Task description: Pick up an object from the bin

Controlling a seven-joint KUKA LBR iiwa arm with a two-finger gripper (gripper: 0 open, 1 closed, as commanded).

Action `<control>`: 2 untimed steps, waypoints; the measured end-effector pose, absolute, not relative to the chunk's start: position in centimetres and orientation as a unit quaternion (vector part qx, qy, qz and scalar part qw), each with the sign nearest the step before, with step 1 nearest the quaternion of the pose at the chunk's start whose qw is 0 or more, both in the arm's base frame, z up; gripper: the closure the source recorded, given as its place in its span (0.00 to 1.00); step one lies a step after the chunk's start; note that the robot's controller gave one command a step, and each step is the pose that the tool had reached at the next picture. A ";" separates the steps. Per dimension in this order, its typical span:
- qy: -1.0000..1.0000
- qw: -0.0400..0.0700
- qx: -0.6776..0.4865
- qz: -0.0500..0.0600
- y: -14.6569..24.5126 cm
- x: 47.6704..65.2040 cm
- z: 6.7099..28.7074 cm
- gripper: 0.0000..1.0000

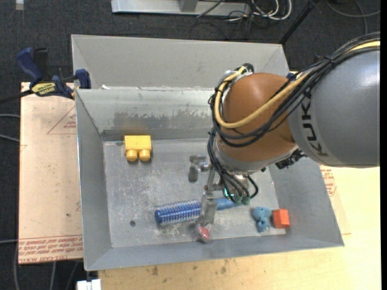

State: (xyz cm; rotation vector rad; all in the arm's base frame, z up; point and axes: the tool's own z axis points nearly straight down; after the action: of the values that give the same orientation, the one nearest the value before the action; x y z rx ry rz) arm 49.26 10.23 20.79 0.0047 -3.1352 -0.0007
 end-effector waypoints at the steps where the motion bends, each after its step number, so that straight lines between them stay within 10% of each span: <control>1: -0.997 0.000 0.074 0.000 7.1 54.9 15.5 0.00; 2: -0.993 -0.004 0.117 -0.001 6.9 48.0 8.5 0.00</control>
Offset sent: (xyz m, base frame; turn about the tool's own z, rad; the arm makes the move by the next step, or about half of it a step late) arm 0.0561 -0.0306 -0.0513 -0.1492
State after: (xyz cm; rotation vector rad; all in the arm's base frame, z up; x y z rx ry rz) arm 48.01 6.90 8.47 0.3697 -3.1280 -0.0029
